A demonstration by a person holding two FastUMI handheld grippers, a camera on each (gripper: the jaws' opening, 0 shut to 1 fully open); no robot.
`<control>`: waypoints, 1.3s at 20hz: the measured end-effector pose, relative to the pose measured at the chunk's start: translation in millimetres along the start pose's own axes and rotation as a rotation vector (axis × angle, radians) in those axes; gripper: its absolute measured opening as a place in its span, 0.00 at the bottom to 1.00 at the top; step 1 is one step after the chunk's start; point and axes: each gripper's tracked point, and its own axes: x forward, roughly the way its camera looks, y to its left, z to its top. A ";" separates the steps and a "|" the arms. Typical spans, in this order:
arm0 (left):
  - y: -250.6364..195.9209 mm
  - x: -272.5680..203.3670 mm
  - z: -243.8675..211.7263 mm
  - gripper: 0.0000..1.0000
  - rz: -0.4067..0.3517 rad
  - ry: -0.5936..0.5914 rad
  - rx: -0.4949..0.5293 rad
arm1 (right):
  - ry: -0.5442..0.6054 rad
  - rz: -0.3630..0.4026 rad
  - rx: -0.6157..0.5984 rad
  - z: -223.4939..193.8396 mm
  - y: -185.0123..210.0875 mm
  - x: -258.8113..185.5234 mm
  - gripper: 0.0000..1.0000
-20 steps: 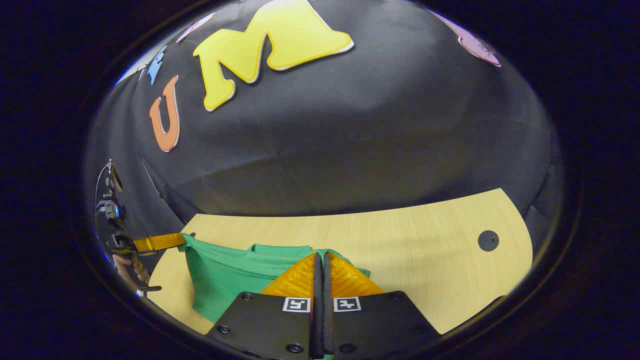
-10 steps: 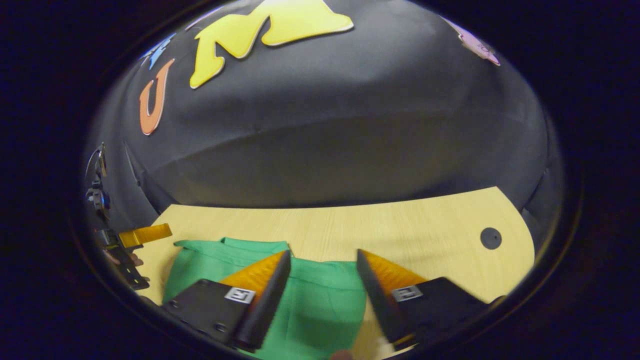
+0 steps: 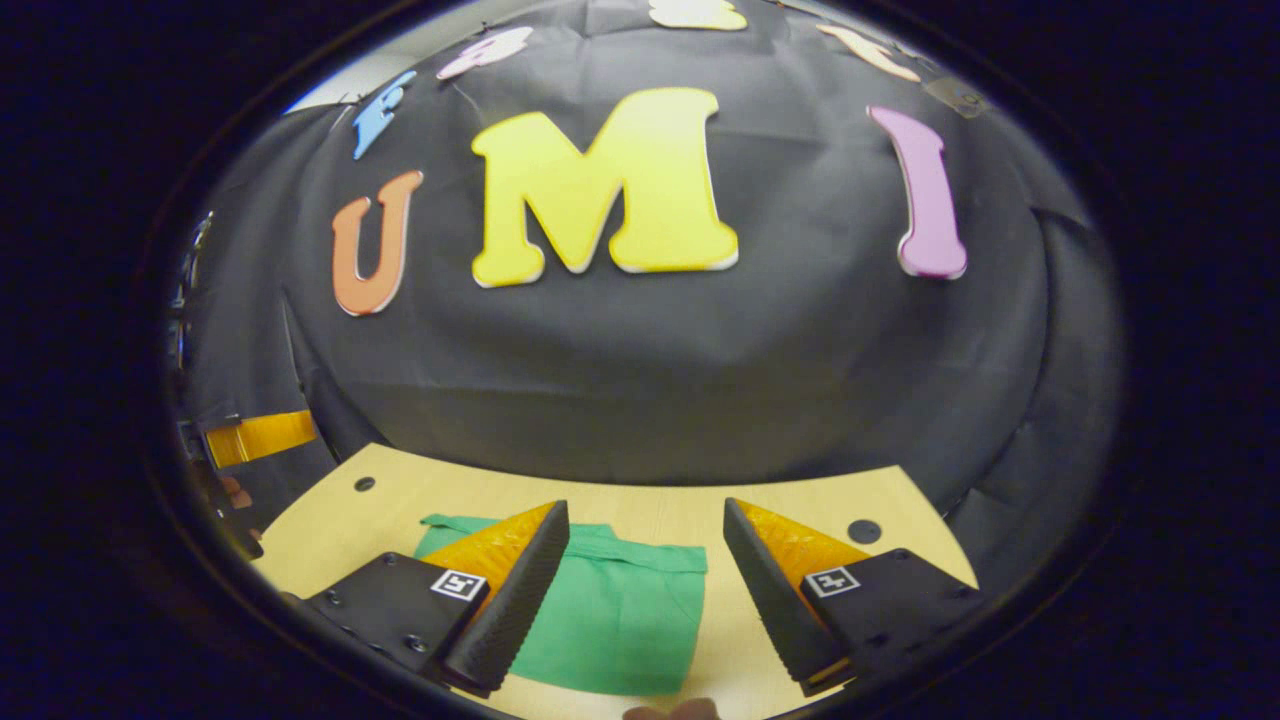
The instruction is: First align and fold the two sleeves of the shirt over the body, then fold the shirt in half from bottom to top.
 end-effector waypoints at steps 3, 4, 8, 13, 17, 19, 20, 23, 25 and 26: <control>-2.3 -63.8 43.5 0.98 0.061 -0.093 0.026 | -0.089 -0.004 -0.022 33.2 27.4 -71.7 0.96; -7.2 -84.1 50.8 0.98 0.056 -0.116 0.017 | -0.113 -0.010 -0.022 40.4 35.5 -93.8 0.96; -22.9 -159.1 78.8 0.98 0.036 -0.221 0.055 | -0.238 -0.060 -0.040 73.2 50.6 -169.1 0.96; -38.8 -224.0 77.1 0.98 0.043 -0.276 0.113 | -0.330 -0.072 -0.068 90.0 67.6 -233.0 0.95; -50.3 -250.9 68.7 0.98 0.026 -0.280 0.123 | -0.341 -0.093 -0.079 76.4 71.3 -266.8 0.95; -53.2 -258.4 67.0 0.98 0.020 -0.276 0.115 | -0.331 -0.093 -0.069 69.3 72.3 -276.4 0.96; -53.4 -261.1 66.9 0.98 0.021 -0.278 0.117 | -0.331 -0.094 -0.066 69.2 72.6 -280.3 0.96; -47.8 -266.2 69.3 0.98 0.042 -0.284 0.134 | -0.339 -0.102 -0.065 71.4 68.9 -284.3 0.96; -46.6 -269.3 70.9 0.98 0.049 -0.286 0.128 | -0.350 -0.103 -0.054 76.1 68.9 -284.6 0.96; -46.6 -269.1 71.7 0.98 0.050 -0.285 0.126 | -0.354 -0.105 -0.049 77.8 69.9 -286.6 0.96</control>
